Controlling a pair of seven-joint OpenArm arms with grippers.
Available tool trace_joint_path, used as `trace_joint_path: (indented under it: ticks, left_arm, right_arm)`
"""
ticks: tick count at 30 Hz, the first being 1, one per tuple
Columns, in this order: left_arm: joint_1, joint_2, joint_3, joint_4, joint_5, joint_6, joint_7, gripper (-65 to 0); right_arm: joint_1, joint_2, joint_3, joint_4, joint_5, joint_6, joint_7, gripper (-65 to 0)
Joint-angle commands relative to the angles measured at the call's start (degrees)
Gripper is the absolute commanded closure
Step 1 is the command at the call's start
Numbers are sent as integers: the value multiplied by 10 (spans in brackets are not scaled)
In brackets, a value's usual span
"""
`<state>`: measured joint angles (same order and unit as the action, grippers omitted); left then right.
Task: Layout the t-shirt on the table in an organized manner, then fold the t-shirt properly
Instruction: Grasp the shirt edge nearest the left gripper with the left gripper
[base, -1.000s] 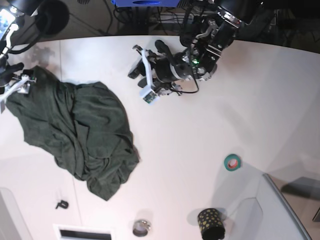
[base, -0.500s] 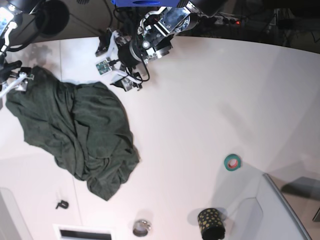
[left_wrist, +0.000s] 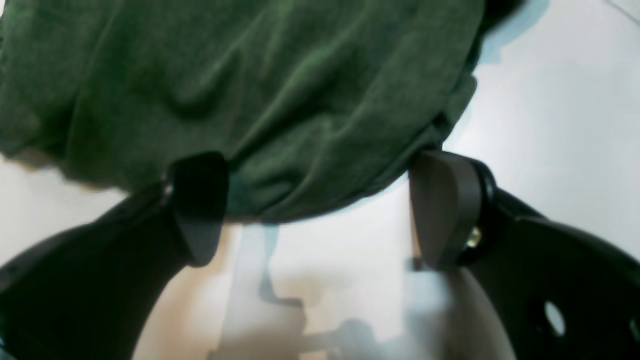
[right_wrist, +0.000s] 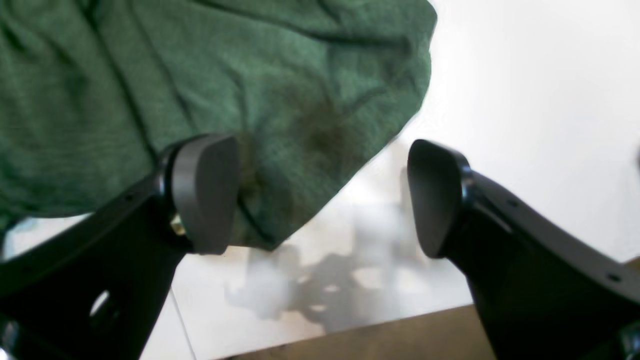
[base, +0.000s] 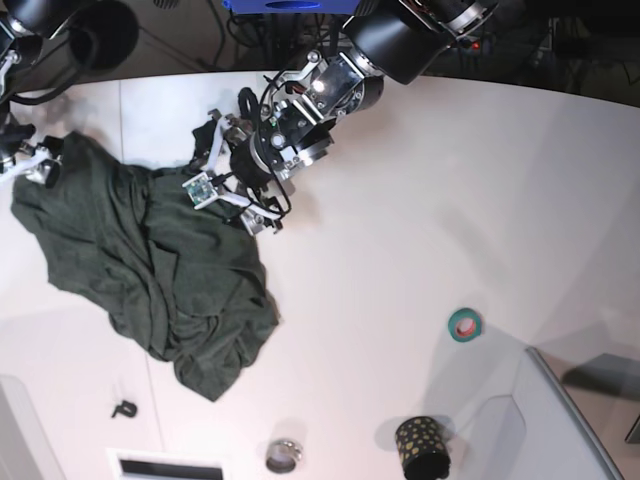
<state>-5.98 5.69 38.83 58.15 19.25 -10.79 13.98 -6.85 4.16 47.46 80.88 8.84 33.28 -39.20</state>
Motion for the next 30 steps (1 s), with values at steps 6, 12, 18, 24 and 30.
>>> trace_joint_path:
  ticks: [6,12,18,24,30]
  left_arm:
    - [-36,24,-2,-70,6,2,-15,-293]
    - [-44,29,0,-91,-36,0,-42,0]
    - [-34,5,1,-28,-44,-2,-2,0]
    - [-13,-55,2,146,-50,-2,111,0]
    - [-21,-63,2,187,-44,-3,168,0]
  right_arm:
    - [5,23,3,-37,20,0,13,-483]
    - [8,26,3,-35,20,0,13,-483]
    - [23,40,4,-59,21,0,36,-483]
    - [66,63,1,-157,19,0,49,-474]
    - [80,72,-51,-203,19,-1,51,-158]
